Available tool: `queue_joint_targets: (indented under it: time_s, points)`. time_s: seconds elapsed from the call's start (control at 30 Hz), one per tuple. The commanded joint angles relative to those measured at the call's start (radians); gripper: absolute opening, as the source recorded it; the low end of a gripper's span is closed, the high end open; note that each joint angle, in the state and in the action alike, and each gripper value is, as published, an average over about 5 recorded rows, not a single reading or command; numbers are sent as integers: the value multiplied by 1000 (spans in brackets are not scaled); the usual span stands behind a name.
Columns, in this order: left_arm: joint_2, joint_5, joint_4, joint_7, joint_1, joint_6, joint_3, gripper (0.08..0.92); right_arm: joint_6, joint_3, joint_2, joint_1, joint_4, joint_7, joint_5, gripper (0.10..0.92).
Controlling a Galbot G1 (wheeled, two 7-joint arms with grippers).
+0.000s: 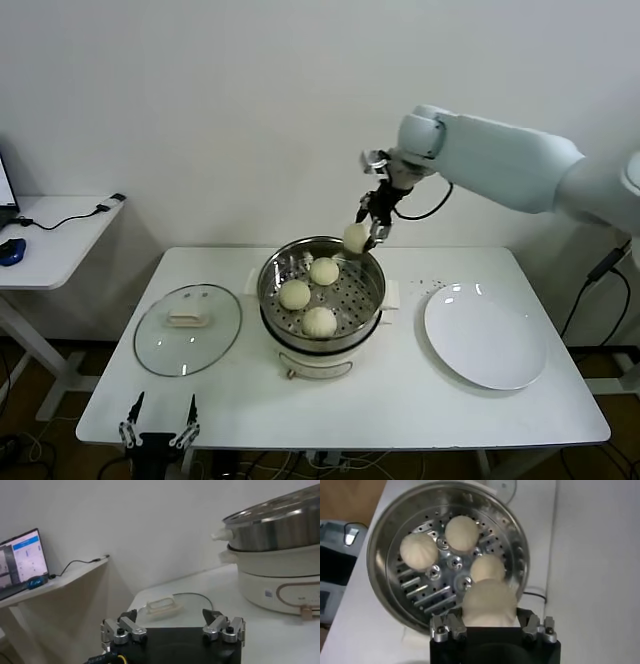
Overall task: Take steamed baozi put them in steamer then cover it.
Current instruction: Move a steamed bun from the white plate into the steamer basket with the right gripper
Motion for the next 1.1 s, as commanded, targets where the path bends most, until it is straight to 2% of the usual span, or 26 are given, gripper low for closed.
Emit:
queue_joint_targets:
  time_s: [0.03,0.73,1.0,1.1]
  points:
    - [-2,-3,4,0,-7,3,0,823,-37,-141,117,-22,37,43,73,712]
    - [12,-12,36,2,-23,5,-12,823,-37,-160,121,-115,31,60,13,719]
    - [12,-9,31,2,-24,6,-11,823,-34,-127,104,-86,30,40,26,812]
    - [12,-9,30,2,-23,5,-11,823,-23,-116,80,-55,33,27,26,821]
